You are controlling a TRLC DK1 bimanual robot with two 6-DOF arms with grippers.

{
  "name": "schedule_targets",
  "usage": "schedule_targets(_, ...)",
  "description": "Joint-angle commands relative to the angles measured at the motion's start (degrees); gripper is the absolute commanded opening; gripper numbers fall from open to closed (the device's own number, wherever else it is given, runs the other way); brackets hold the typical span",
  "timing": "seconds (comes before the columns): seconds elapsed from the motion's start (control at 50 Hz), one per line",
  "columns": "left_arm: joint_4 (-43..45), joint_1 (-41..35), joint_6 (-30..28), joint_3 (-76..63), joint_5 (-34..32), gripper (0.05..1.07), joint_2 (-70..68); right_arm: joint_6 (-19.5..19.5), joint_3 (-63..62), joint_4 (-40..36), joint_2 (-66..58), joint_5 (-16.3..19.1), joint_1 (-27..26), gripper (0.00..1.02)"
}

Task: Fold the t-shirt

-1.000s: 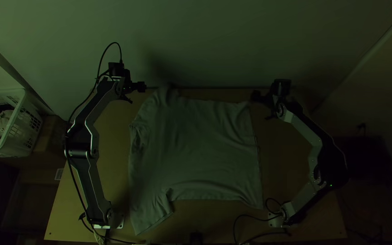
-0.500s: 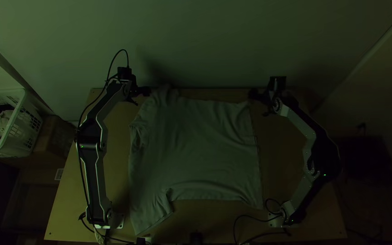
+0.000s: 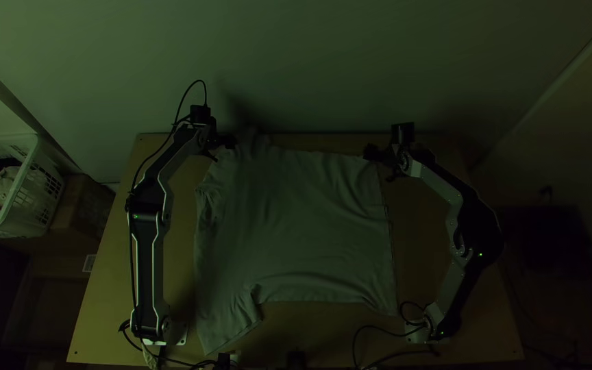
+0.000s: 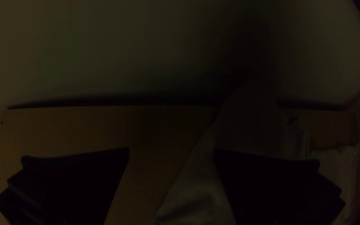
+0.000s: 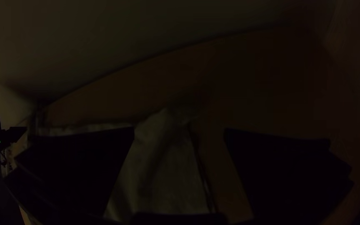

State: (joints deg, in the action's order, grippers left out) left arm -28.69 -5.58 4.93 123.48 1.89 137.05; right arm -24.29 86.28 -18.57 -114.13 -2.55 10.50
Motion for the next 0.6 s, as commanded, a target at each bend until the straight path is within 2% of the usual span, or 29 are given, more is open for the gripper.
schedule_targets(0.0, -0.84, -0.48, -0.36, 2.64, -0.48, 1.01, 2.52, -1.72, -1.11, -0.24, -1.27, 0.09, 0.40, 0.98)
schedule_targets(0.2, -1.20, -1.01, -0.80, 4.93, 0.48, 1.01, 6.12, -1.55, -1.29, 0.11, -1.36, 0.09, 0.40, 0.98)
schedule_targets(0.24, -1.20, -1.10, -1.24, 4.93, 0.57, 0.96, 6.56, -1.55, -1.03, 0.29, -1.36, 0.09, 0.48, 0.98)
schedule_targets(0.32, -1.28, -1.18, -2.20, 5.10, 0.48, 0.76, 6.74, -1.55, 0.03, 0.46, -1.54, 0.09, 0.40, 0.98)
schedule_targets(0.38, -2.07, -1.53, -2.73, 5.02, 0.48, 0.66, 6.38, -1.72, 1.52, 0.46, -2.15, 0.09, 0.13, 0.98)
schedule_targets(0.58, -7.08, -1.80, -3.61, 5.02, 0.48, 0.64, 6.03, -1.72, 3.98, 0.46, -3.12, 0.00, -0.31, 0.98)
